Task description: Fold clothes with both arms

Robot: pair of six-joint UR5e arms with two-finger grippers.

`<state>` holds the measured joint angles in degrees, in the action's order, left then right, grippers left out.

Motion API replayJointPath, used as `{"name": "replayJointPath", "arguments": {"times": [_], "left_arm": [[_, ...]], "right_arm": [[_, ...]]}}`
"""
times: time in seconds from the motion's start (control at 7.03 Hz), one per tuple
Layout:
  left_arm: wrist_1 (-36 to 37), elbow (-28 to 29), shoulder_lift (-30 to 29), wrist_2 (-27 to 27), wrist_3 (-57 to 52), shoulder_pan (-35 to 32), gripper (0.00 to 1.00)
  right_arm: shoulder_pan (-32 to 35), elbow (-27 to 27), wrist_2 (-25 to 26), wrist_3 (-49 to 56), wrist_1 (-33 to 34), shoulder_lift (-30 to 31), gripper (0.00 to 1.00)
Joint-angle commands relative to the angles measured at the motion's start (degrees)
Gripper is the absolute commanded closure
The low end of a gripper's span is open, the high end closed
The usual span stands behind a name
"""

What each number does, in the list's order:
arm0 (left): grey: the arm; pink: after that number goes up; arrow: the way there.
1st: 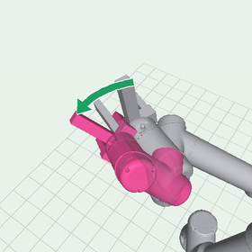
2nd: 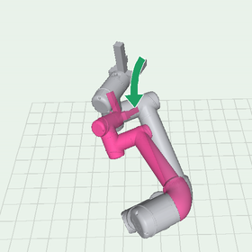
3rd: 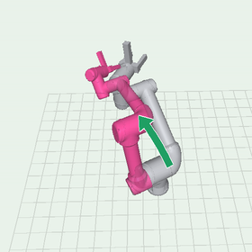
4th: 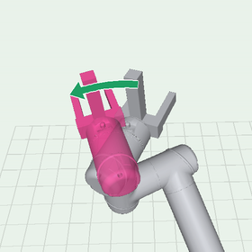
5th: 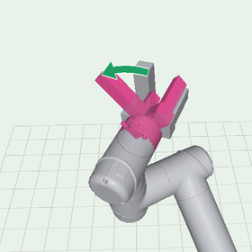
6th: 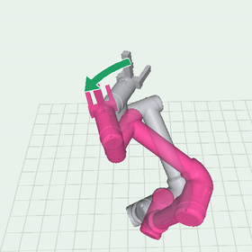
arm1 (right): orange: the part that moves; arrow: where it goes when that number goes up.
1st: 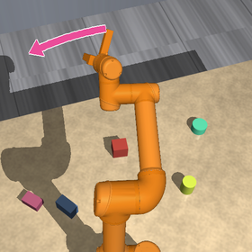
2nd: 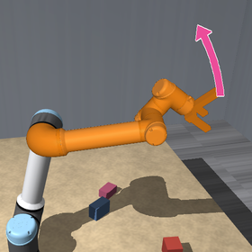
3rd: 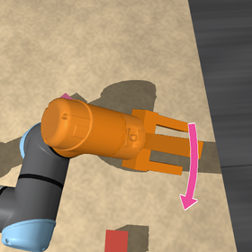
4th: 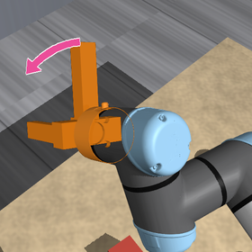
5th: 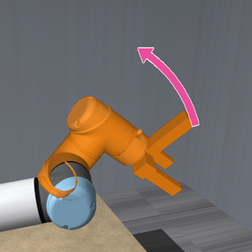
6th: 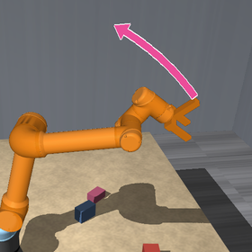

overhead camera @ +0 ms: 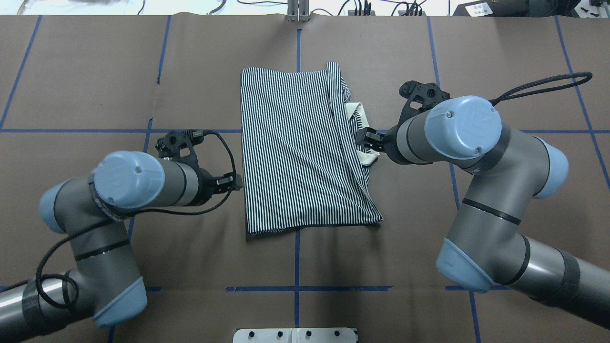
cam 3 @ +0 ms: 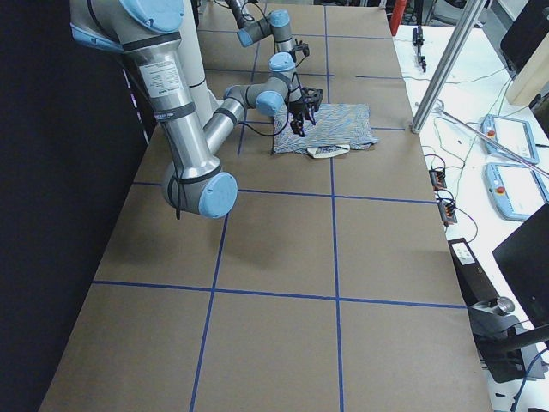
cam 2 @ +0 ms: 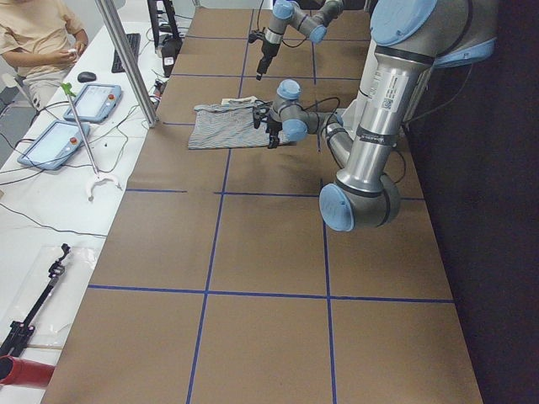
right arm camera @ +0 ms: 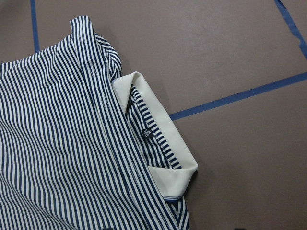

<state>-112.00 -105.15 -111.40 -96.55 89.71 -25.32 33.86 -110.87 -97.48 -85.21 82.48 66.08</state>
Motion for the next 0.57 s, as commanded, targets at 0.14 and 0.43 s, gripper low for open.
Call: {"name": "replayJointPath", "arguments": {"times": [0.14,0.43], "left_arm": [[0.2,0.0,-1.1,3.2,7.9,5.6,0.34],[0.6,0.9,-1.9,3.3,7.4,5.6,0.34]], "right_arm": [[-0.1,-0.2,0.9,-0.1,0.0,-0.1,0.10],[0.0,-0.2,1.1,-0.2,0.0,-0.1,0.10]]}}
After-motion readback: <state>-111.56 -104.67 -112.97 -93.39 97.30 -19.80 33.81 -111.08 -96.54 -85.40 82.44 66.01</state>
